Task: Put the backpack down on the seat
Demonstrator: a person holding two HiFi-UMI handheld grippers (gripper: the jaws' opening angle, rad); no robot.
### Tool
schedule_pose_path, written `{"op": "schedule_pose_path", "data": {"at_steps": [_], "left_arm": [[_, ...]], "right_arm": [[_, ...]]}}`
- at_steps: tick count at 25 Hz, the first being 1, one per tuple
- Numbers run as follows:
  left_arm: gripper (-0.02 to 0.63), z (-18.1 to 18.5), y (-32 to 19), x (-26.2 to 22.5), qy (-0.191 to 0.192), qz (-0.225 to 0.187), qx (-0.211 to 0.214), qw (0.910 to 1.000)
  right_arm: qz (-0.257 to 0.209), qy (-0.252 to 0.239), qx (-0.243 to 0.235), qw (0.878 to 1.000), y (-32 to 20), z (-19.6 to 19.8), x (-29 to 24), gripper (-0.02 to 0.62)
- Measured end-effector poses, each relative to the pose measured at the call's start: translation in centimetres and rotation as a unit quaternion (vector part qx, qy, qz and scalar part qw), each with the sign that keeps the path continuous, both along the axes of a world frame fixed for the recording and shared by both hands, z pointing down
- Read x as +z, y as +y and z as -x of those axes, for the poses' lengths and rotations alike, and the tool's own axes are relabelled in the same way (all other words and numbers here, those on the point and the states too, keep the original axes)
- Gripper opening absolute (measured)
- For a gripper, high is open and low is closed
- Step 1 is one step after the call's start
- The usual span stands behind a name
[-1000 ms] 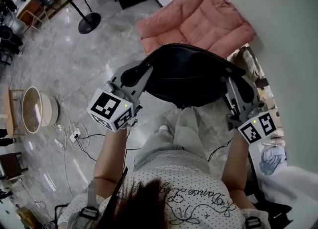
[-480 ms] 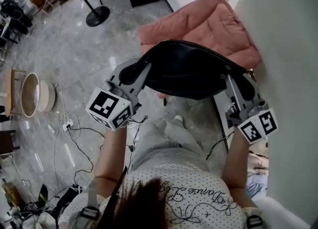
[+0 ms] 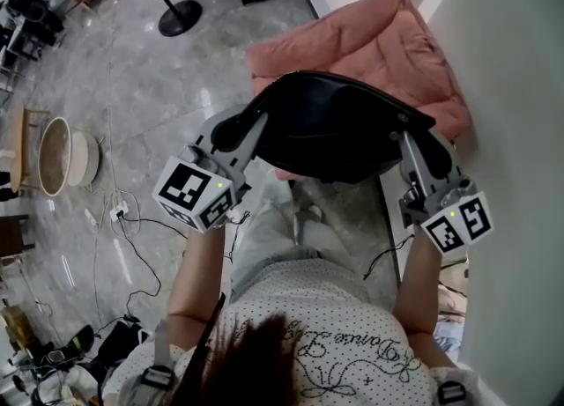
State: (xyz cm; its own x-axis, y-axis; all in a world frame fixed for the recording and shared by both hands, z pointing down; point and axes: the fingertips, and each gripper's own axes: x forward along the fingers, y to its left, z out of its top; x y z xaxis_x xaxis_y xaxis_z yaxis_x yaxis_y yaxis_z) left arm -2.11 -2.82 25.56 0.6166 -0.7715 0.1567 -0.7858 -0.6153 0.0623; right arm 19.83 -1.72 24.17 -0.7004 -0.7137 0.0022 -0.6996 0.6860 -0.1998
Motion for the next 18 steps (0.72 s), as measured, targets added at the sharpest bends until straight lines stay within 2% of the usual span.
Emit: {"op": "schedule_pose_path", "data": {"at_steps": [7,18], "left_arm": [[0.026,1.2,-5.6,0.8,0.003,-0.001,0.029,0.9996],[0.026,4.1,-18.6,1.6,0.021,0.012,0.097,0.995]], "right_arm": [[0.003,0.002,0.028,1.0,-4.6,1.3,0.8,0.098],[0.006,0.005,0.1,0.995,-14.4,4.7,1.1,0.098]]}}
